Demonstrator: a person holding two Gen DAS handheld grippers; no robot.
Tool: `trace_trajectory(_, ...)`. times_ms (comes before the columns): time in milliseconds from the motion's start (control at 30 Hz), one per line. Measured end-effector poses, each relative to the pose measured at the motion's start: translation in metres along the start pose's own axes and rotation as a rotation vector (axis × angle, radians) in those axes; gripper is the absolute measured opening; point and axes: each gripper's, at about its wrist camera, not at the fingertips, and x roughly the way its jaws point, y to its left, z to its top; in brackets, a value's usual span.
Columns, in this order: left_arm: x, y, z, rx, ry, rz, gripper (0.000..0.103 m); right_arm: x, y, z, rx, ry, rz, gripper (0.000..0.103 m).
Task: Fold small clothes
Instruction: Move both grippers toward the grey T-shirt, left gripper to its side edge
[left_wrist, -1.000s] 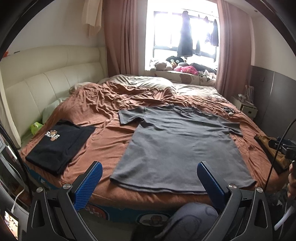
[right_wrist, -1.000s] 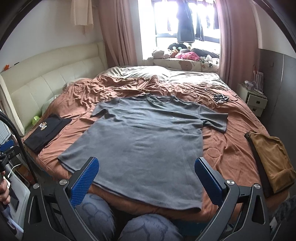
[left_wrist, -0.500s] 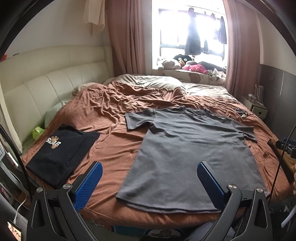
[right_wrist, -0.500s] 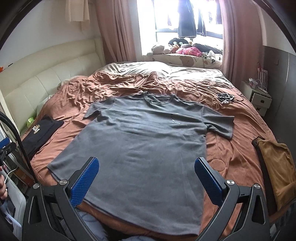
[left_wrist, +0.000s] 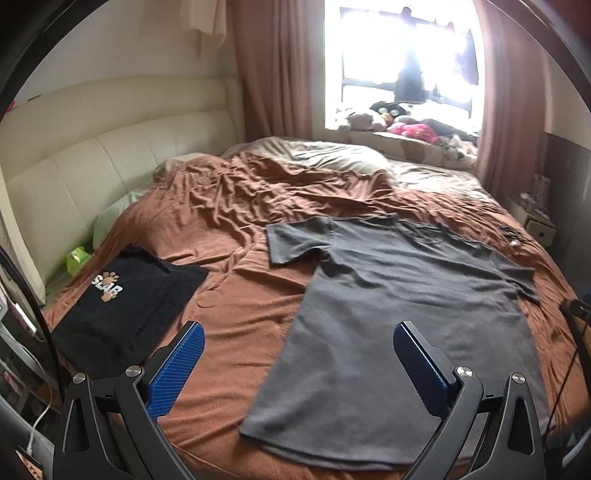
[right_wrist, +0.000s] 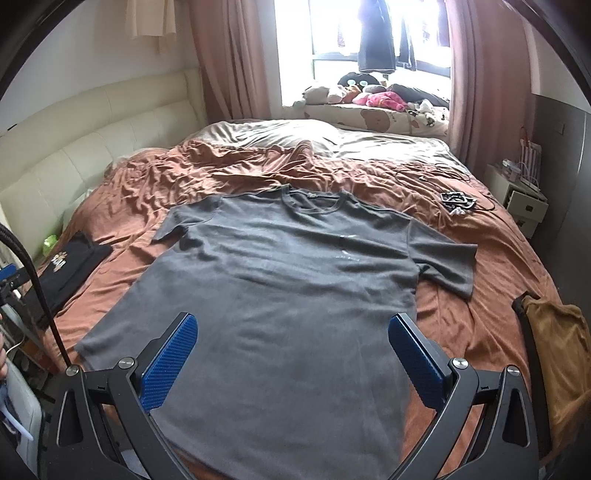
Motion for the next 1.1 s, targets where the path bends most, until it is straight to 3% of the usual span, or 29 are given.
trace_trajectory(233, 0.029, 0.003, 0.024, -0.04, 0.04, 0.064, 0.103, 0.031, 0.005, 0.025, 0.035, -0.01, -0.055, 0.103)
trace_trajectory(633, 0.072, -0.011, 0.04, -0.007, 0.046, -0.073, 0.103, 0.081, 0.003, 0.046, 0.049, -0.012, -0.048, 0.103)
trace_trajectory(933, 0.125, -0.01, 0.062, -0.004, 0.052, -0.076, 0.102, 0.121, 0.001, 0.064, 0.047, -0.018, -0.029, 0.103)
trace_trajectory(1100, 0.157, -0.006, 0.075, -0.001, 0.07, -0.087, 0.093, 0.149, 0.0, 0.073, 0.052, -0.008, 0.001, 0.103)
